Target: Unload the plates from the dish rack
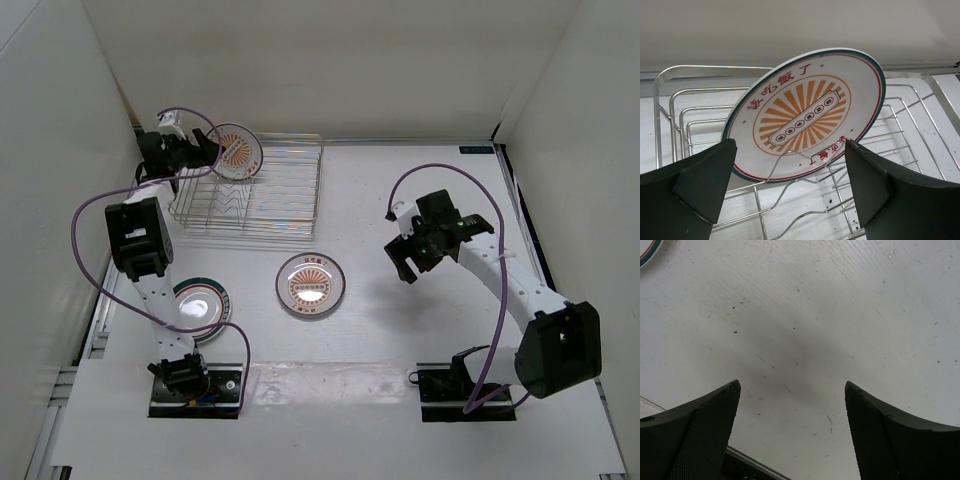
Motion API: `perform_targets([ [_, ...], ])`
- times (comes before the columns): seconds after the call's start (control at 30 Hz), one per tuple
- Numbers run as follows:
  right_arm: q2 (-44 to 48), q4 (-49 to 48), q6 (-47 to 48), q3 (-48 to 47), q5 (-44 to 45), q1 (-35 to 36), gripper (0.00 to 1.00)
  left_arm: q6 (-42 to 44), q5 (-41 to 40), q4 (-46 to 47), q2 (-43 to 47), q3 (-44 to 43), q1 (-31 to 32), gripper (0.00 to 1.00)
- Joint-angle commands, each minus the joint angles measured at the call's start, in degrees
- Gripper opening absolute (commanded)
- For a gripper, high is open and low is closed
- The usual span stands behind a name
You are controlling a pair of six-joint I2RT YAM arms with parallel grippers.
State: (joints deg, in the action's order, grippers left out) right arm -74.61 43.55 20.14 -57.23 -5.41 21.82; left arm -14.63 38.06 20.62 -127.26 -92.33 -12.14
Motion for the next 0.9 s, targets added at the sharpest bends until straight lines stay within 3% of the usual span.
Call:
perform_targets([
  [0.0,1.31,1.01,0.95,-2.27,0.4,-0.2,0.87,1.17,-1.76,0.04,5.54,0.58,-0.25,1.0],
  [0.13,0.61,1.19,1.22,-3.06,0.66,-0.11,0.87,2.94,-4.22,-5.41,3.61,-3.81,-0.08,1.0],
  [0.4,-0.27,1.71,1.39,-3.94,1.1,-0.12,0.87,-0.31,-6.33,-2.79,0.0,-5.4,-0.16,1.0],
  [0.67,-1.76,2.59,1.57,-4.9,1.45,-0.12,0.88,-1.62,-8.97,-6.65,-3.52,-9.88,1.24,0.99],
  [0.87,-2.21,2.77,1.66,-5.7,2.07,-0.2,0.88,-3.82,-8.01,-6.21,-6.15,-12.95,1.59,0.87],
])
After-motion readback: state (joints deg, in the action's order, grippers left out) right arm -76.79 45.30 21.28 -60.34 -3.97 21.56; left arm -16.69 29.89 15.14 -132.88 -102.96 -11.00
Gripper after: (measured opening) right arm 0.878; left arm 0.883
